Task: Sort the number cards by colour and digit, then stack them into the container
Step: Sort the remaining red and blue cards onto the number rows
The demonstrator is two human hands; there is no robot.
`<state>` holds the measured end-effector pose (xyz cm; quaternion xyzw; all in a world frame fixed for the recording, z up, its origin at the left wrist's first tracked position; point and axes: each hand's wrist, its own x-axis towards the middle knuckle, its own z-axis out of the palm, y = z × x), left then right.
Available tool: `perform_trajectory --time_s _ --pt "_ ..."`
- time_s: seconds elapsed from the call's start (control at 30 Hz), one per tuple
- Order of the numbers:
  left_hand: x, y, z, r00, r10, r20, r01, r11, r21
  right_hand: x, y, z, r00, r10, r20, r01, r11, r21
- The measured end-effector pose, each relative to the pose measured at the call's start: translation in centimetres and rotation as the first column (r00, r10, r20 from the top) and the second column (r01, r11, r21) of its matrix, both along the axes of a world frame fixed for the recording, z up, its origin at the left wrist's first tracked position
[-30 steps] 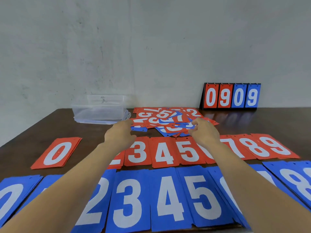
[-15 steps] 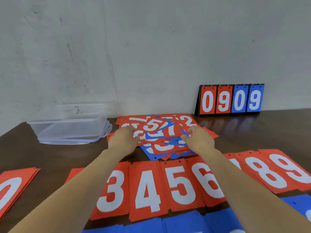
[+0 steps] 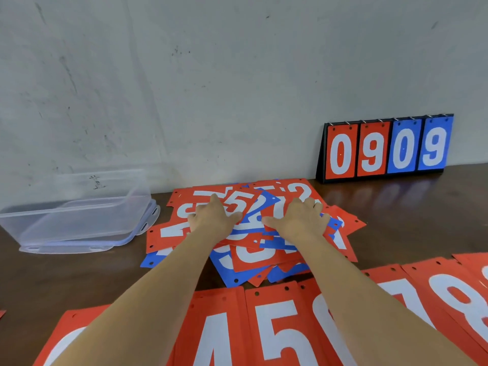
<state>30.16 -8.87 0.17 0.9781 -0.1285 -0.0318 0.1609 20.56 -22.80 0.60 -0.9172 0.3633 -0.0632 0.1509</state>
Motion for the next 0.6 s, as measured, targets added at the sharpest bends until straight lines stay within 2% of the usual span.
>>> perform_trajectory --time_s 0.17,0.33,0.47,0.6 --pt "0.3 0.4 0.9 0.998 0.030 0.063 -0.032 0.999 0.030 0.0 -1.3 0.3 0.998 -0.061 0.029 0.056 0.987 0.149" --pt "-0.2 0.3 1.1 0.960 -0.017 0.280 0.011 1.000 0.021 -0.5 -1.5 0.4 0.980 -0.087 0.177 0.078 0.995 0.061" --pt "-0.5 0.7 1.5 0.963 -0.006 0.270 0.044 0.990 -0.134 -2.1 -2.3 0.9 0.943 -0.149 0.297 0.124 0.987 0.101" --pt "-1.5 1.5 2.8 0.990 0.070 0.121 -0.009 0.893 -0.450 -4.0 -3.2 2.2 0.901 -0.219 0.375 0.140 0.964 0.228"
